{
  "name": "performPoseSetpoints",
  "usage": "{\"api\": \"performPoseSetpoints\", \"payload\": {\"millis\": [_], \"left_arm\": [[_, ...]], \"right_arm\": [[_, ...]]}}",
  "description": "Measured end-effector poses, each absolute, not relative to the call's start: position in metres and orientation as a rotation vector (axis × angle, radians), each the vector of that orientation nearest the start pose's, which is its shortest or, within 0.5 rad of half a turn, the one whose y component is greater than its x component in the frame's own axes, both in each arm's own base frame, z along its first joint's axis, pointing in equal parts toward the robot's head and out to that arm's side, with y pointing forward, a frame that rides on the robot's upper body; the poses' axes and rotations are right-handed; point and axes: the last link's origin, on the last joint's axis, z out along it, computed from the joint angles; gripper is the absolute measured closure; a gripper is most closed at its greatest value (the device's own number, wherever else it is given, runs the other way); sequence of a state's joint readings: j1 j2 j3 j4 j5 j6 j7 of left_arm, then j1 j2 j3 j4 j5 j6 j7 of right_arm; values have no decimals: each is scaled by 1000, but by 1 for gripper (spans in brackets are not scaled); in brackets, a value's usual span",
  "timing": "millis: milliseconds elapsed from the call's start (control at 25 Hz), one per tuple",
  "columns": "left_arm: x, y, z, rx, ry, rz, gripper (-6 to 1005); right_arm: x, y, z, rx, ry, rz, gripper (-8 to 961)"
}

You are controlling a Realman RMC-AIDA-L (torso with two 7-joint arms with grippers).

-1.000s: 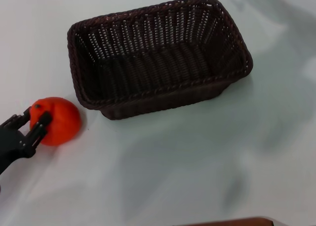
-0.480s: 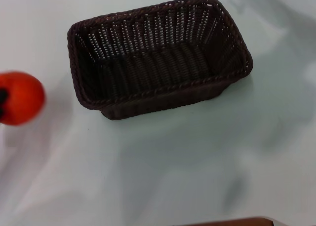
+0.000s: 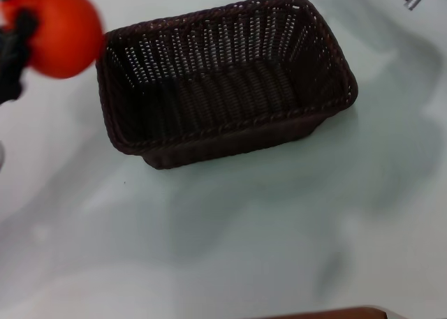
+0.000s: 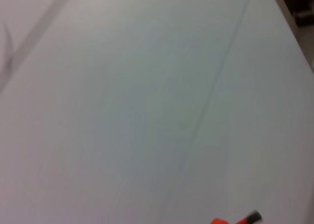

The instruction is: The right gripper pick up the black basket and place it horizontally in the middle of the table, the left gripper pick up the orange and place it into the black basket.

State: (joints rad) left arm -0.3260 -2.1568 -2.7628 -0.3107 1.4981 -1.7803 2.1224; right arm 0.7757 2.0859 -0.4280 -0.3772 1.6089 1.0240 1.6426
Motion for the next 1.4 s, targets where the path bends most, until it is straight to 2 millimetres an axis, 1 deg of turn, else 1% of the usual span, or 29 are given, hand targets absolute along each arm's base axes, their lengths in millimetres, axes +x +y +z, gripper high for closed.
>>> {"api": "performPoseSetpoints", "payload": {"millis": [120,200,360,440,640,680,880,1080,1200,1320,1400], "left_arm": [[-275,283,-1,-2003,-721,-1456,882],[-271,291,-9,-2042,-786,-1444,896],[-269,294,-15,-2079,-819,-1426,751],[-270,292,-14,-2070,-823,-1429,679],[-271,283,-11,-2078,-807,-1459,431],[-272,280,-10,-2072,-804,-1466,405],[-278,268,1,-2025,-766,-1507,277],[-291,245,27,-1953,-651,-1521,160],[-304,227,49,-1823,-588,-1534,94],[-315,212,67,-1698,-540,-1537,94],[-319,202,74,-1634,-505,-1533,94]], "right_arm": [[226,444,18,-1149,-1660,-710,116],[225,443,15,-1150,-1656,-698,116],[226,440,11,-1150,-1629,-692,115],[227,439,10,-1149,-1617,-694,115],[227,440,12,-1143,-1596,-699,115],[226,441,12,-1140,-1591,-699,115],[222,443,12,-1125,-1566,-702,115],[219,443,13,-1101,-1563,-705,116],[219,442,16,-1070,-1570,-721,116],[219,442,20,-1028,-1563,-747,116],[218,441,23,-989,-1556,-765,116]]}}
